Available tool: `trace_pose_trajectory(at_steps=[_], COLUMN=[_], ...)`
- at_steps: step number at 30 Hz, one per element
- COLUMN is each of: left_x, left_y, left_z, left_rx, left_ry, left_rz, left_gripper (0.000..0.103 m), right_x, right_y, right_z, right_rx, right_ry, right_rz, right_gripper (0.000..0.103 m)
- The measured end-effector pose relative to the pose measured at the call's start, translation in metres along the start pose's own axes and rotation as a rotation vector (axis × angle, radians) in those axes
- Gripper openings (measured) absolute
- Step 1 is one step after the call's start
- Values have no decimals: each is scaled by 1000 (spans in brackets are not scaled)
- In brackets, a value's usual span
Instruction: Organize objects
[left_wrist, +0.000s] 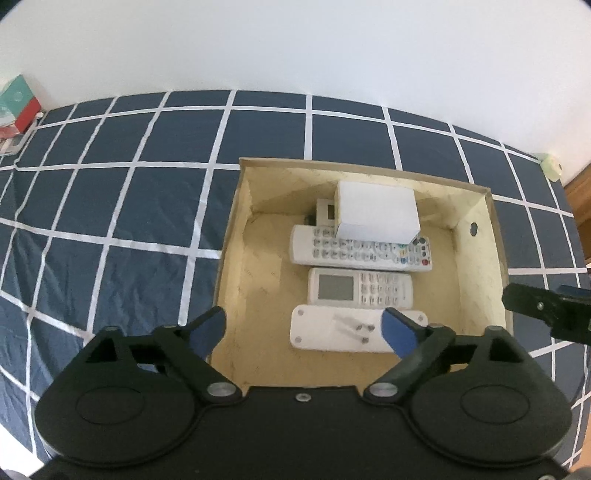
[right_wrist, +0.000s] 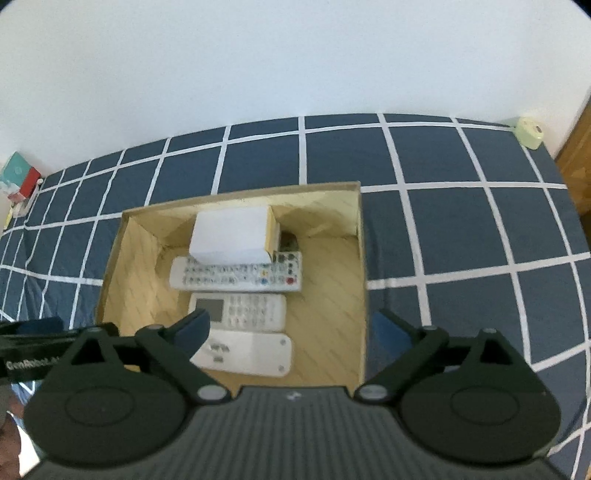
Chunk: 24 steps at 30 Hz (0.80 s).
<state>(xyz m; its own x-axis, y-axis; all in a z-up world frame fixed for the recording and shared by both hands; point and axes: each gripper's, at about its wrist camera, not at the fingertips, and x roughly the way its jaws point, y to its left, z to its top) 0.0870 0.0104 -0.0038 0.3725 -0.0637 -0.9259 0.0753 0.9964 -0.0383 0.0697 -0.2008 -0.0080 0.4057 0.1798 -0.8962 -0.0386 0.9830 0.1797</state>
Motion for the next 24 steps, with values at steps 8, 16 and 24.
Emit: trace_pose_trajectory(at_steps=[8, 16, 24], left_x=[-17, -27, -30], left_y=[-5, -8, -8], left_z=[-21, -35, -43], left_rx=[34, 60, 59], left_ry=[-19, -29, -23], left_rz=[38, 72, 82], left_gripper=[101, 103, 103], right_x=[-15, -22, -23], right_y=[-5, -7, -8], right_z=[-24, -40, -50], right_rx=[2, -8, -16], right_ry=[-2, 10, 23], right_rz=[-22, -26, -22], right_gripper=[103, 103, 103])
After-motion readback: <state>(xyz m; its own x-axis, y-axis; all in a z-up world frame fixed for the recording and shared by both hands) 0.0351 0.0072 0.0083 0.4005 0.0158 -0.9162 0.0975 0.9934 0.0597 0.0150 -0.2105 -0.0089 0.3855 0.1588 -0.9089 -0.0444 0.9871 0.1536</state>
